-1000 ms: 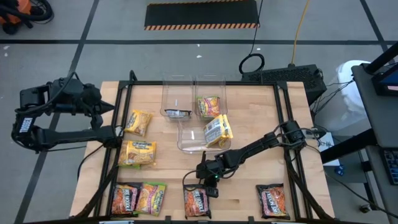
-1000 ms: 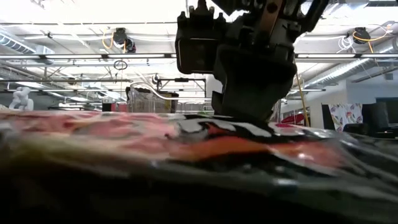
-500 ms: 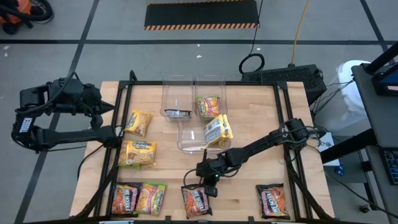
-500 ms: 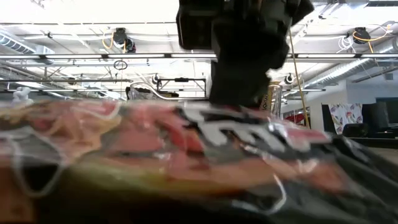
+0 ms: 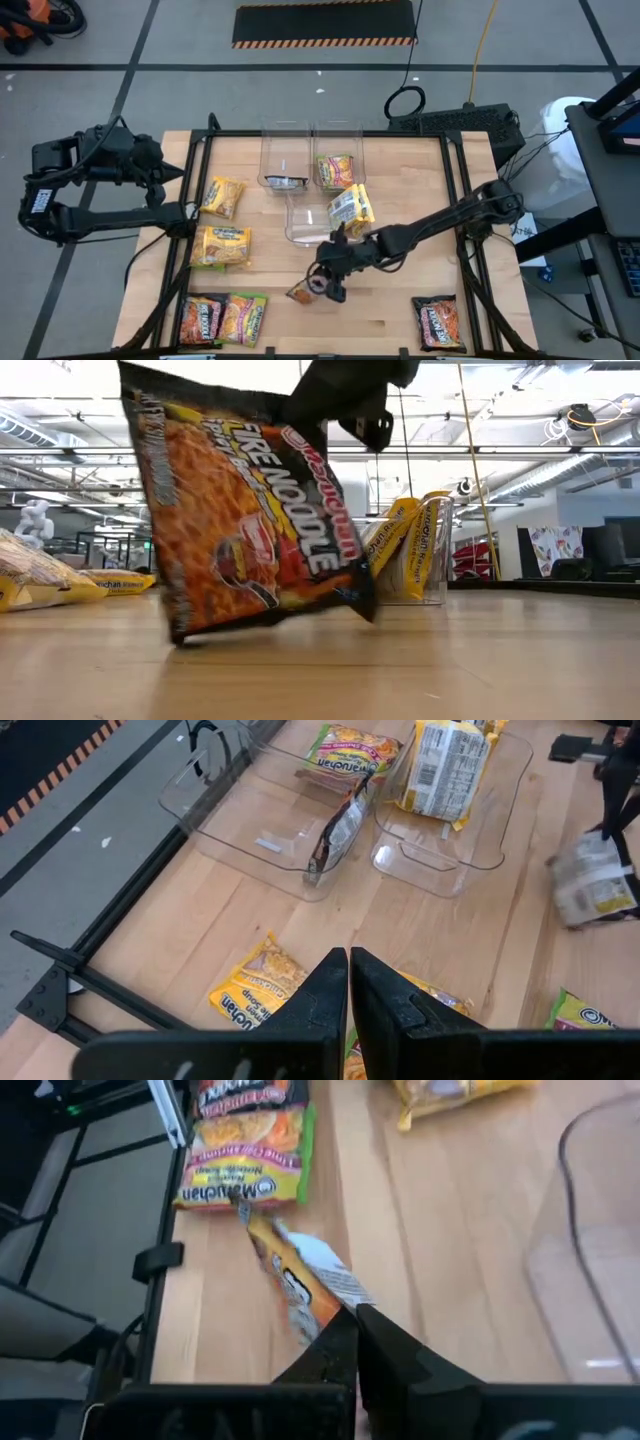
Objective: Sort Maruchan noodles
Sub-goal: Put the black noodle pack into the top left transparent bin
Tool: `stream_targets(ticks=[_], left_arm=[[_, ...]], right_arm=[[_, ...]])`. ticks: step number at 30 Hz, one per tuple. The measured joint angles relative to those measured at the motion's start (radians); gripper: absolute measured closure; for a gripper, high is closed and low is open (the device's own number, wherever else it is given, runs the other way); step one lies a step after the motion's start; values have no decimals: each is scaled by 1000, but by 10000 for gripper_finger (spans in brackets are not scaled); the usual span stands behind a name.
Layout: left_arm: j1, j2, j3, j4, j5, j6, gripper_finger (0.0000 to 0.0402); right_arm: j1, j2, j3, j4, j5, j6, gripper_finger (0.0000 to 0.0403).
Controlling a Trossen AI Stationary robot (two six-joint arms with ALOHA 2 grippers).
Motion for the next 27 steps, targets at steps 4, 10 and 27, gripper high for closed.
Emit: stream_targets(ticks=[4, 10, 27], left_arm=[[0, 0, 0, 0, 0, 0, 380], [0, 0, 0, 0, 0, 0, 380], [0, 0, 0, 0, 0, 0, 380]], right_arm=[[-11, -15, 0, 7, 23, -26, 403], [-30, -14, 0, 87, 23, -81, 403], [-165, -27, 9, 367, 18, -314, 403]])
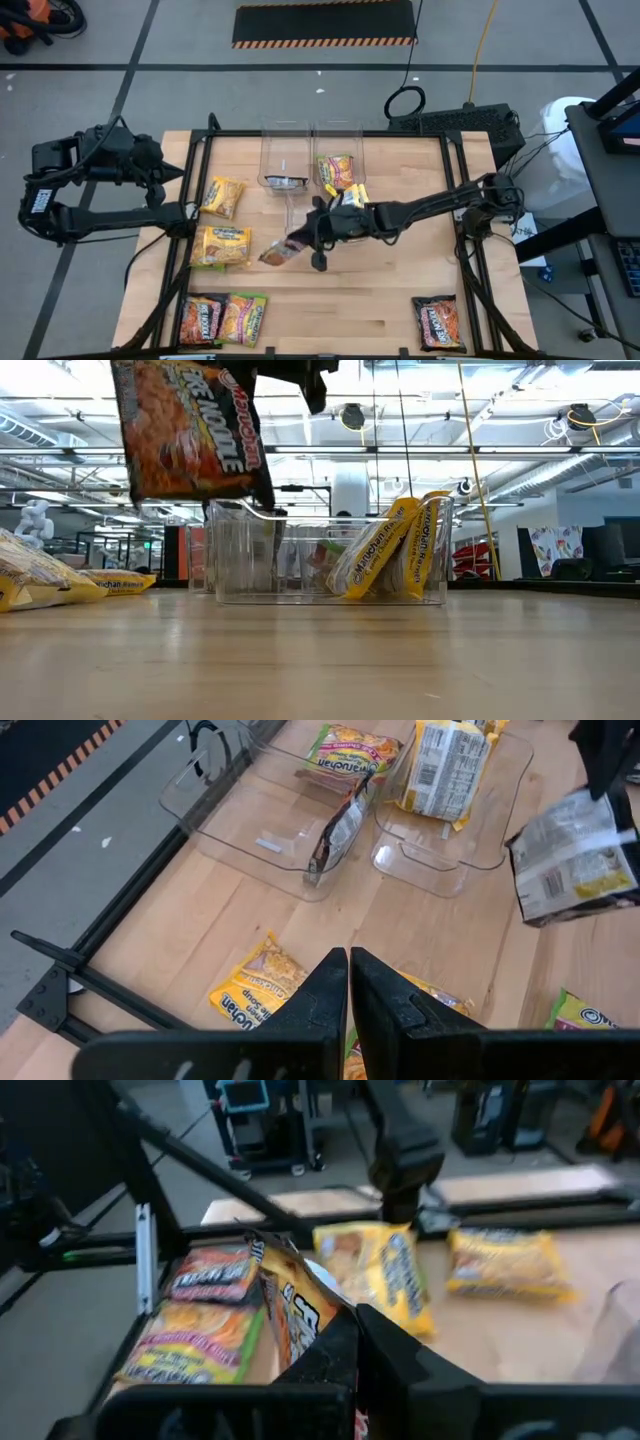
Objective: Sort Maruchan noodles
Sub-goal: Put the black noodle pack into the top left transparent bin
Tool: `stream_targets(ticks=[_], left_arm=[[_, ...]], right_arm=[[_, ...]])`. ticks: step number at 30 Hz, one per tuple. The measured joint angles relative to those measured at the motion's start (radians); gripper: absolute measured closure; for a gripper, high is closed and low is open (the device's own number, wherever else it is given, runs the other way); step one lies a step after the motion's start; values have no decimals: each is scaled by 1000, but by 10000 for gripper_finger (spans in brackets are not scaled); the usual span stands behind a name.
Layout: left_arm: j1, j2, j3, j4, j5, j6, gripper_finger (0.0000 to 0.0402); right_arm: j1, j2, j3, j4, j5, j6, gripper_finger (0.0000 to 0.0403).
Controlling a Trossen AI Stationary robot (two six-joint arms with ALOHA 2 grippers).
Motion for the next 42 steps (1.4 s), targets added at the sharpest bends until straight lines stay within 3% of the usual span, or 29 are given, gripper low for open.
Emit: stream_targets(ticks=[14, 23, 42], left_arm=[[0, 0, 0, 0, -2, 0, 380], [0, 0, 0, 0, -2, 0, 380], [0, 0, 0, 3, -3, 0, 380]], right_arm=[[-157, -10, 104, 1, -20, -212, 403], [-291, -9, 112, 48, -134, -235, 403], [-521, 0, 112, 211, -215, -236, 403]])
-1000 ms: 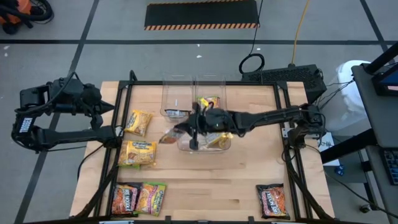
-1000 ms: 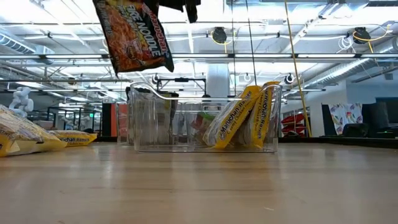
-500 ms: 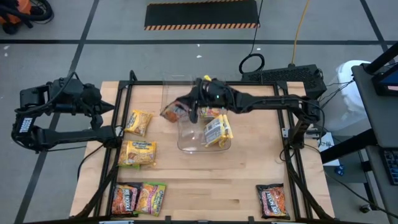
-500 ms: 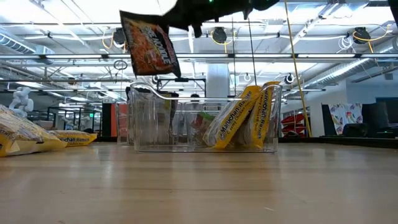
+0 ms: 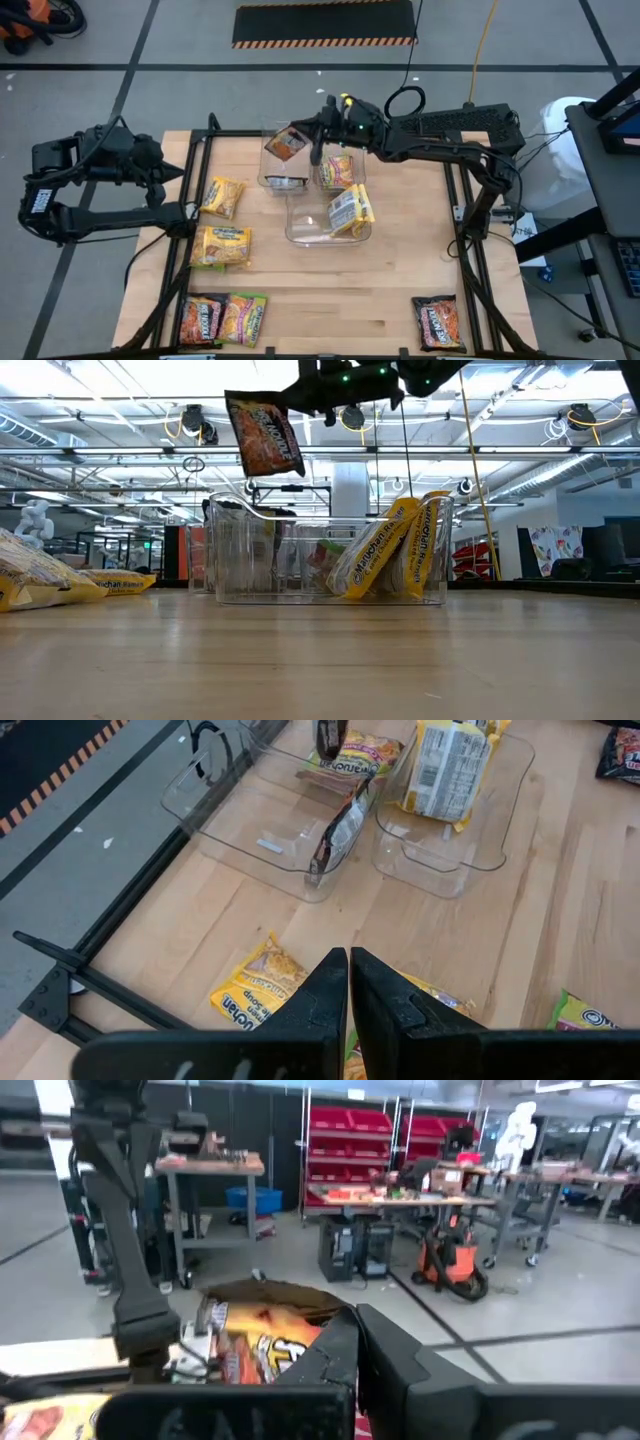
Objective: Sort Maruchan noodles
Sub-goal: Put the black noodle pack into the top left transparent bin
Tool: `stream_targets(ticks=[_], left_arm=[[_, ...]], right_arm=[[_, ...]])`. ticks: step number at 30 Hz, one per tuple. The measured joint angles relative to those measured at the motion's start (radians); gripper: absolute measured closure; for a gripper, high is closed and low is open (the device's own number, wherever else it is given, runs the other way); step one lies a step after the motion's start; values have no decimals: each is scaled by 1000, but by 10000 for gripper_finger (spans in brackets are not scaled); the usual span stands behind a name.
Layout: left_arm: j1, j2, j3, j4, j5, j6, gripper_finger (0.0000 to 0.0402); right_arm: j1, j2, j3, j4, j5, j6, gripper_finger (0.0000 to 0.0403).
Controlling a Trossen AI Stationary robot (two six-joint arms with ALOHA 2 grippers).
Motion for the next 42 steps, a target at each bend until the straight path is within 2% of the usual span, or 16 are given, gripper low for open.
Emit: stream_targets(ticks=[3, 15, 29, 31, 42], left_arm=[[0, 0, 0, 2, -1, 0, 380], [0, 0, 0, 3, -7, 0, 380], [0, 0, 0, 2, -6, 0, 380], [0, 0, 0, 2, -6, 0, 380], [0, 0, 0, 2, -6, -2, 380]], right_arm=[[-14, 18, 0, 15, -48, 5, 403], [-14, 154, 0, 103, -81, 40, 403], [-4, 299, 0, 196, -120, 172, 403], [0, 301, -1, 178, -153, 187, 403], [36, 300, -1, -17, -156, 183, 403]])
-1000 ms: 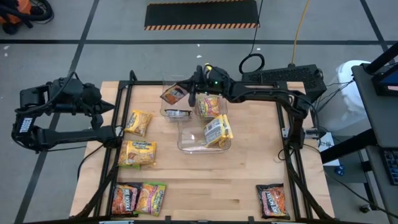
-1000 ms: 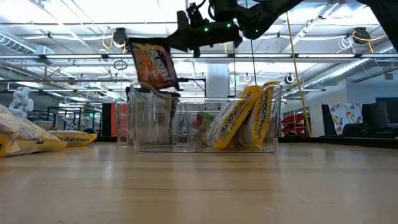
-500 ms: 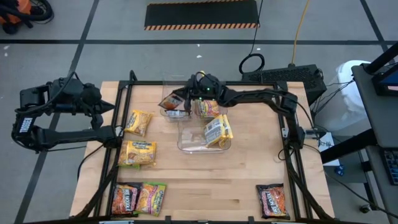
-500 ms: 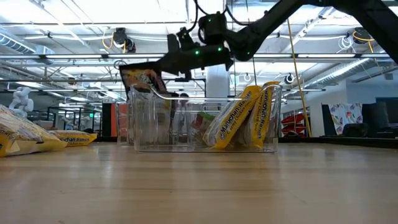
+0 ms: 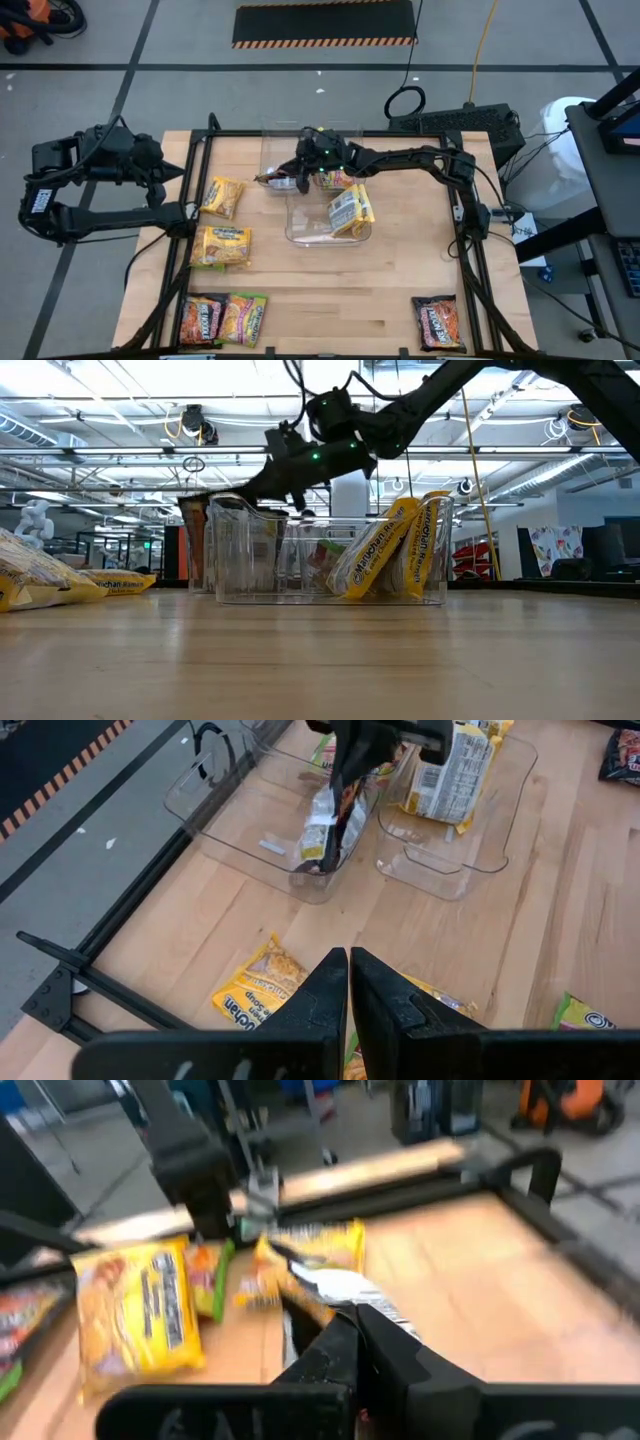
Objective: Sort Maruchan noodles
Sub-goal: Put the black noodle pack into the top left transparent bin
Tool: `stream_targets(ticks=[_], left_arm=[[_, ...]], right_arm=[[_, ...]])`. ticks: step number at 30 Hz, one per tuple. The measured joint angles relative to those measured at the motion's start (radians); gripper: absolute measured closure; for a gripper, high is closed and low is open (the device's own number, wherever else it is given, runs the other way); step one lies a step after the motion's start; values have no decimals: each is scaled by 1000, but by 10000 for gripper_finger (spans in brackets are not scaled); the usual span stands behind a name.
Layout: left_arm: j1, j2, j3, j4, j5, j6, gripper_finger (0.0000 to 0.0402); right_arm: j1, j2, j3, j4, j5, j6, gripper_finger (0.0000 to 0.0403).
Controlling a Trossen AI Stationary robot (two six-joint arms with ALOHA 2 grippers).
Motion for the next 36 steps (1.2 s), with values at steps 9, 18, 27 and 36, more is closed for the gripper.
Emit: stream_targets(ticks=[9, 18, 27, 36], left_arm=[[0, 0, 0, 0, 2, -23, 380], [0, 0, 0, 0, 2, -26, 380], [0, 0, 0, 0, 2, -30, 380], [0, 0, 0, 0, 1, -29, 380]], right_arm=[[6, -1, 0, -162, -26, -1, 403], [5, -52, 0, -209, -24, -47, 403], [5, -116, 1, -260, -26, -80, 403], [5, -107, 0, -345, -25, -102, 403]])
